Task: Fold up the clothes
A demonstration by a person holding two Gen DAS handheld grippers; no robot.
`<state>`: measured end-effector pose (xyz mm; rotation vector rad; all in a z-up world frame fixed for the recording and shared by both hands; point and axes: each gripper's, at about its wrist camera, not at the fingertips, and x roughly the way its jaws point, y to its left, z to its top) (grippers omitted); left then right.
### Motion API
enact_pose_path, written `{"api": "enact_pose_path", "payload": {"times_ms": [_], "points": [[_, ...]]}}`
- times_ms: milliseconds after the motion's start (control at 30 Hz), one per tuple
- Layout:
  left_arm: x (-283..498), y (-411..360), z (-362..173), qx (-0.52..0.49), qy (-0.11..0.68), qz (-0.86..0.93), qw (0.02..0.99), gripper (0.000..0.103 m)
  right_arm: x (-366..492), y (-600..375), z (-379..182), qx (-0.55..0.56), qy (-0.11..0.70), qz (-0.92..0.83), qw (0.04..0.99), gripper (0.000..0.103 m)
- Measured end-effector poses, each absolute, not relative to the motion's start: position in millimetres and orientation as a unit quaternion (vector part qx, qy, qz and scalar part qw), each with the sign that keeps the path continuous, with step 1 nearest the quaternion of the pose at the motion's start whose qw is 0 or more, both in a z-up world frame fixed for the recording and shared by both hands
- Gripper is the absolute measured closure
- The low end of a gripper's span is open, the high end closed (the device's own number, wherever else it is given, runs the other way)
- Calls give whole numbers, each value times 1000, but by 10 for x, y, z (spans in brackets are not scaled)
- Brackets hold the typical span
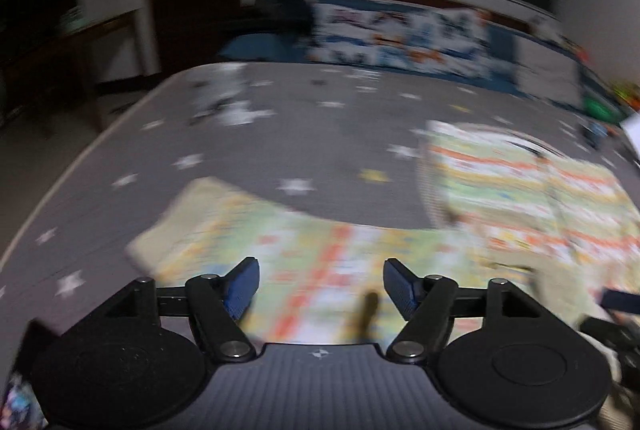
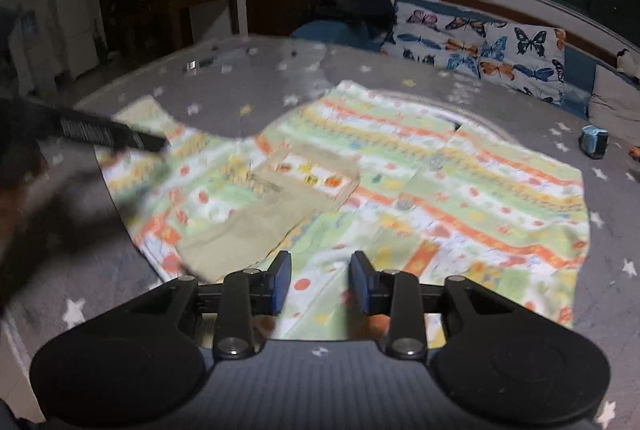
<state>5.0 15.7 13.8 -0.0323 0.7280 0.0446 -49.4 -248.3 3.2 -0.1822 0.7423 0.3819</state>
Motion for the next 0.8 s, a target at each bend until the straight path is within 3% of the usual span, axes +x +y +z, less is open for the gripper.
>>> {"api": "enact_pose_path", "payload": {"times_ms": [367, 600, 700, 733, 800], "points": [[191, 1026, 33, -67, 350, 163, 920, 29, -574, -2563, 142, -67, 351, 182, 916, 67], [257, 1087, -95, -84, 361, 165, 914, 47, -607, -2575, 158, -56, 351, 184, 917, 67], [256, 1009, -70, -87, 356, 152, 918, 72, -632, -2579, 174, -54, 349, 185, 917, 67], [255, 982, -62, -88, 354, 147, 919, 86, -641, -2586, 178, -54, 348, 184, 918, 66], [254, 930, -45, -89, 351, 138, 922, 93, -656, -2604, 185, -52, 346, 181, 919, 66]]}}
